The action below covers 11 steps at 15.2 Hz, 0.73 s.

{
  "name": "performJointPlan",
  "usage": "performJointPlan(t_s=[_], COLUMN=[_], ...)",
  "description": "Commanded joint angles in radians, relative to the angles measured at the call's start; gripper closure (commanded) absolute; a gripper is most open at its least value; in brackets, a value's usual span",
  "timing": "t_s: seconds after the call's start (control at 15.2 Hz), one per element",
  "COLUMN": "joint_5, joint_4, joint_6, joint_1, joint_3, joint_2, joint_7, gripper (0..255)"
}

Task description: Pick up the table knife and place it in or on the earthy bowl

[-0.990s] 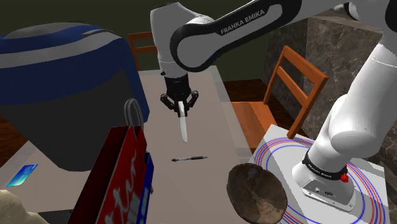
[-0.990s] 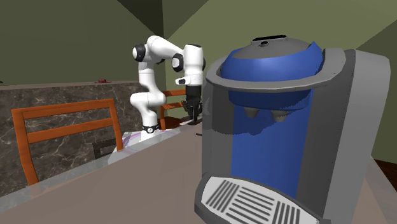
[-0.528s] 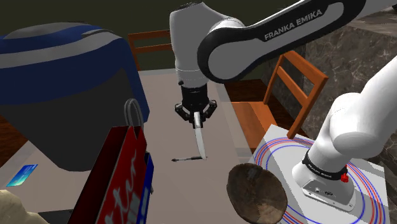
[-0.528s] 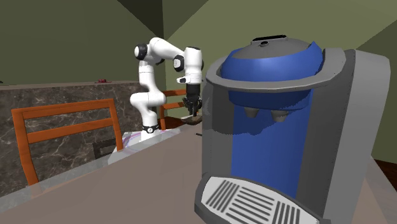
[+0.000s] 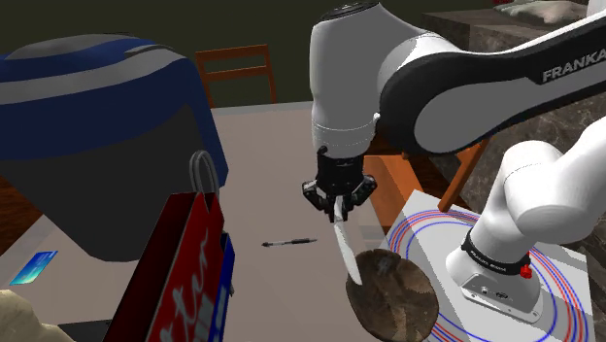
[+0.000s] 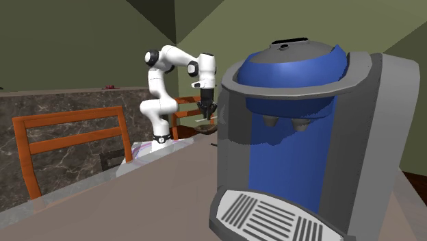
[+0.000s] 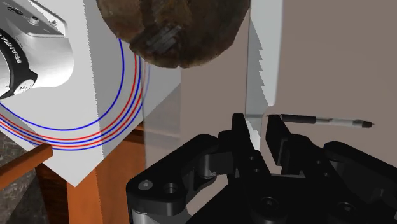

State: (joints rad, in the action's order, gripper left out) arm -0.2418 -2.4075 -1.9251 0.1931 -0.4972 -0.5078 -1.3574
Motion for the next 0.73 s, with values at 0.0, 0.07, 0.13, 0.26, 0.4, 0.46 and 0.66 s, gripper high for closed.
performJointPlan(t_s=[0.0, 0.07, 0.13, 0.26, 0.4, 0.46, 0.66], joint_5=[-0.036, -0.051, -0.066, -0.097, -0.128, -0.147, -0.159], joint_4=[-0.045, -0.062, -0.078, -0.105, -0.128, -0.14, -0.175], joint_6=[0.024, 0.035, 0.047, 0.072, 0.099, 0.117, 0.075], joint_1=[0.036, 0.054, 0.072, 0.109, 0.146, 0.17, 0.174], joint_3=[-0.008, -0.014, -0.02, -0.033, -0.049, -0.06, -0.074], joint_2=[-0.072, -0.102, -0.132, -0.189, -0.243, -0.275, -0.268], joint_7=[-0.02, -0.033, -0.046, -0.075, -0.108, -0.13, -0.128], gripper=[255, 255, 255, 255, 255, 255, 255])
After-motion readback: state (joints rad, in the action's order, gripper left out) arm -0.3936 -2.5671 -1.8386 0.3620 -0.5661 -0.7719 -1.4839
